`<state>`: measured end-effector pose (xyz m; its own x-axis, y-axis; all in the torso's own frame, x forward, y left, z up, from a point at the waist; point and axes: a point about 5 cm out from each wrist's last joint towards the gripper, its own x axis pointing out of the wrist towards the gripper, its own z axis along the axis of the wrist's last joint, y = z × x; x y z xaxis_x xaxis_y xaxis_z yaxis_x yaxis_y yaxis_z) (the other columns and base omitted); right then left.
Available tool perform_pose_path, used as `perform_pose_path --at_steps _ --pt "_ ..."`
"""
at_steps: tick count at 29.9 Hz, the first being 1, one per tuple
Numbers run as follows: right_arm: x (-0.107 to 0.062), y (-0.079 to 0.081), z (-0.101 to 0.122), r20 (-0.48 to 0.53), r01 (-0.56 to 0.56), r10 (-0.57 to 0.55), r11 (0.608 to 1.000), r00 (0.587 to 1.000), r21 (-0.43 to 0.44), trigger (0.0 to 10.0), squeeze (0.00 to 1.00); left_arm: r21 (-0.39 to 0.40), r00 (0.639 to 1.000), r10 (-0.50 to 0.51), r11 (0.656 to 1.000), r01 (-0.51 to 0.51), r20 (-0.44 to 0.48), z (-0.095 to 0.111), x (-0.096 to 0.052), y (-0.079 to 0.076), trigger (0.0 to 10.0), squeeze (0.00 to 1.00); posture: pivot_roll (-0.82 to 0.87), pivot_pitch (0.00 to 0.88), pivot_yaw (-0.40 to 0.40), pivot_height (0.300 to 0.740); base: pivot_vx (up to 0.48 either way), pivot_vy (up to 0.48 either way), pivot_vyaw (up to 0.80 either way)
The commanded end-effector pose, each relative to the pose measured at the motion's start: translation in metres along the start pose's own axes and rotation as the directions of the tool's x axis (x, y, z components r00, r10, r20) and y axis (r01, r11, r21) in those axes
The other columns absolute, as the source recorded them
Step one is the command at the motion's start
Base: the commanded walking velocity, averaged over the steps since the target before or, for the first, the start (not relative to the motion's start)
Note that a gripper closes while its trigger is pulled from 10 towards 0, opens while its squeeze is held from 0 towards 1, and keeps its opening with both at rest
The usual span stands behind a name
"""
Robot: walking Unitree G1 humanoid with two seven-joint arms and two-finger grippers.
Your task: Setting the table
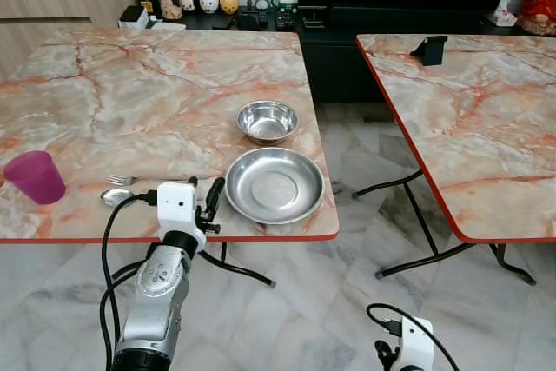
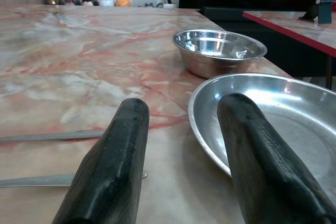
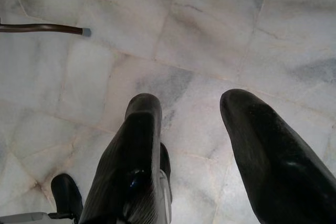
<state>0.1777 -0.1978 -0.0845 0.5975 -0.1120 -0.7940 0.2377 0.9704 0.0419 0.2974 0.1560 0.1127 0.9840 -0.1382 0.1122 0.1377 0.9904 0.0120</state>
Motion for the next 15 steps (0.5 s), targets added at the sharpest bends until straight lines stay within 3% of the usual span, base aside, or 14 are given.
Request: perform_pose_path --at_steps 1,9,10,15 --pt "-0.0004 -0.0012 -0.0011 0.000 0.006 -0.006 1.000 1.000 0.005 10.0 0.00 0.007 1.000 -0.005 1.000 0.005 -0.006 -0.0030 -0.0002 0.0011 10.0 1.00 0.08 0.000 -0.049 0.740 0.000 0.000 0.00" --pt "-0.0004 -0.0010 -0.0013 0.002 0.007 -0.007 1.000 1.000 0.007 10.0 0.00 0.009 1.000 -0.025 1.000 0.025 -0.012 -0.0036 0.0042 -0.0035 10.0 0.99 0.08 0.000 -0.048 0.740 0.000 0.000 0.00" --pt "-0.0004 -0.0009 -0.0013 0.002 0.007 -0.007 1.000 1.000 0.007 10.0 0.00 0.011 0.999 -0.032 0.999 0.032 -0.024 -0.0052 0.0046 -0.0049 10.0 0.00 0.08 0.000 -0.049 0.740 0.000 0.000 0.00" --pt "-0.0005 -0.0007 -0.0015 0.002 0.008 -0.008 1.000 1.000 0.010 10.0 0.00 -0.040 0.998 -0.027 0.999 0.025 -0.048 -0.0102 0.0045 -0.0054 10.0 0.00 0.08 0.000 -0.047 0.740 0.000 0.000 0.00"
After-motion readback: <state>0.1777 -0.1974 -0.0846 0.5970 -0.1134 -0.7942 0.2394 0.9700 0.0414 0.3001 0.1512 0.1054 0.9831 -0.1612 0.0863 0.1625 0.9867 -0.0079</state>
